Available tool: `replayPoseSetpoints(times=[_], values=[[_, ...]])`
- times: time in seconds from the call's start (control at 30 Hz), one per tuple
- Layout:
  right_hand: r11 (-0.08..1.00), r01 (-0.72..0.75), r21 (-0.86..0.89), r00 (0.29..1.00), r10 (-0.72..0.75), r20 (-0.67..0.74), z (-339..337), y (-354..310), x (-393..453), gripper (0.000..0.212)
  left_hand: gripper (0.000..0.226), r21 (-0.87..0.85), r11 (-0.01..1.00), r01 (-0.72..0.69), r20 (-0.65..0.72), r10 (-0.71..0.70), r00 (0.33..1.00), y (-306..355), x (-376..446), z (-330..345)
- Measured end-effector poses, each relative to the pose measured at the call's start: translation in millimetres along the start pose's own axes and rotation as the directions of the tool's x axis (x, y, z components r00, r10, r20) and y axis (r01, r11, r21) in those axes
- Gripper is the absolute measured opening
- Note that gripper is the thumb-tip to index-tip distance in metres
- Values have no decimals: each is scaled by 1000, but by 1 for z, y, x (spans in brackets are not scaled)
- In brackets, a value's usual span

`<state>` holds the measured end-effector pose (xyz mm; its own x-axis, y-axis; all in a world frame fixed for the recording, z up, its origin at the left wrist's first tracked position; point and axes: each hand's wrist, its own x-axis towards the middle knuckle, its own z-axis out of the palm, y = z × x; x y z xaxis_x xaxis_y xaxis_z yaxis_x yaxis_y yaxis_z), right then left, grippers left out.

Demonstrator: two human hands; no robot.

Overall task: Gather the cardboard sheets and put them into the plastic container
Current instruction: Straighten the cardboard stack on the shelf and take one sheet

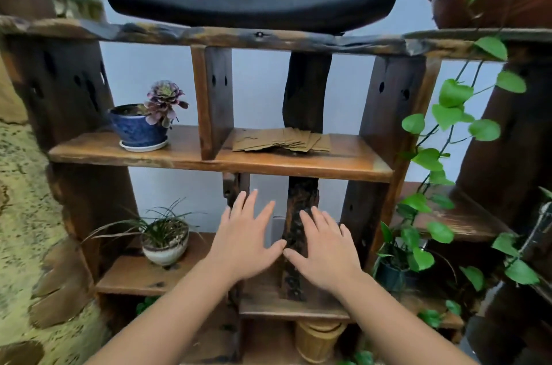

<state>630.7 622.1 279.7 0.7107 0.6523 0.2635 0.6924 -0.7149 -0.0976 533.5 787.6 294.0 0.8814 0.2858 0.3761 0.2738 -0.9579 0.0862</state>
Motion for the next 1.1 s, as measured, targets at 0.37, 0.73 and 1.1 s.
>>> replayPoseSetpoints(times=[0.37,0.73,1.1], values=[[995,-29,-98,996,21,-84,-43,-8,92,89,84,-28,996,-80,-58,78,995,-54,107,-32],[979,-14,-201,1000,11,-18,-46,33,171,87,86,-105,989,108,107,-97,990,-76,197,-16],[940,-338,38,930,328,165,-16,103,271,104,96,-84,941,327,307,-288,907,-96,283,33]])
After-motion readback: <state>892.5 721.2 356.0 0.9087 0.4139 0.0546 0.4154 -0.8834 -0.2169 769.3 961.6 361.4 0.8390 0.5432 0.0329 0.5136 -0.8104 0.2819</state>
